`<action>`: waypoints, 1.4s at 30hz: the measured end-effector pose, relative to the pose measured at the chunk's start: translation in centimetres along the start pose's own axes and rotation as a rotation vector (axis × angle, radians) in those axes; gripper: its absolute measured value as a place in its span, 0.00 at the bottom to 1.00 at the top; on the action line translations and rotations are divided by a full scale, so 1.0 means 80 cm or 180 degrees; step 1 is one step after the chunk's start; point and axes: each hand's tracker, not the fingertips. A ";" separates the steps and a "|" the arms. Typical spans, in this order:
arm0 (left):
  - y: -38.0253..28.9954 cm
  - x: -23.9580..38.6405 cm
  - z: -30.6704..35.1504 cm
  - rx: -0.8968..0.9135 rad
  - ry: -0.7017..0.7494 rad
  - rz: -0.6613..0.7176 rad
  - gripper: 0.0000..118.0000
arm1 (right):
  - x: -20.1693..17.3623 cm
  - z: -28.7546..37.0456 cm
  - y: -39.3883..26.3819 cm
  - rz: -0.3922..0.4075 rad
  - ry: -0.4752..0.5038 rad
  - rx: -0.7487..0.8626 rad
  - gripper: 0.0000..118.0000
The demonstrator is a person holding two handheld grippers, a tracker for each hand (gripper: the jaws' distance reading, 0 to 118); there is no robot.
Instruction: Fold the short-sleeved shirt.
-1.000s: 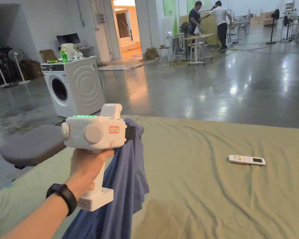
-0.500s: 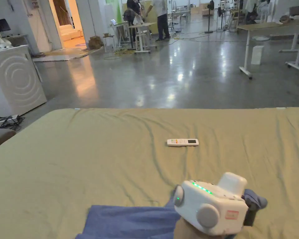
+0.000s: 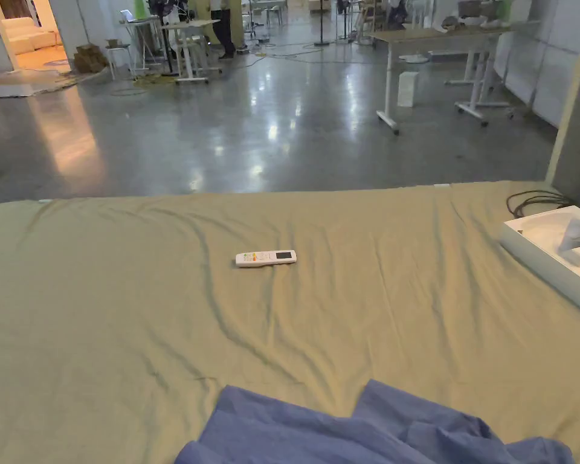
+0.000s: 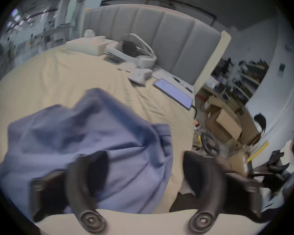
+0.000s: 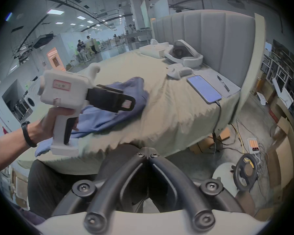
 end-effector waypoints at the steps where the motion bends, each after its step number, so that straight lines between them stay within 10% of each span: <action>1: 0.000 -0.007 0.029 0.0151 0.0066 0.0073 0.89 | -0.005 -0.002 0.005 0.0048 0.0054 0.0041 0.00; 15: -0.133 0.090 0.583 0.2394 0.2829 -0.0043 0.86 | -0.155 0.031 0.136 0.0827 0.1110 0.1254 0.00; 18: -0.168 0.122 0.604 0.2500 0.3148 0.0028 0.77 | -0.168 0.048 0.142 0.0894 0.1227 0.1448 0.00; 20: -0.185 0.140 0.609 0.2599 0.3308 0.0069 0.34 | -0.172 0.056 0.143 0.0932 0.1216 0.1508 0.00; 24: -0.207 0.159 0.604 0.2755 0.3534 0.0090 0.01 | -0.170 0.071 0.144 0.0969 0.1173 0.1590 0.00; 42: -0.197 0.167 0.571 0.2496 0.3091 0.0211 0.01 | -0.162 0.085 0.134 0.0942 0.0958 0.1716 0.00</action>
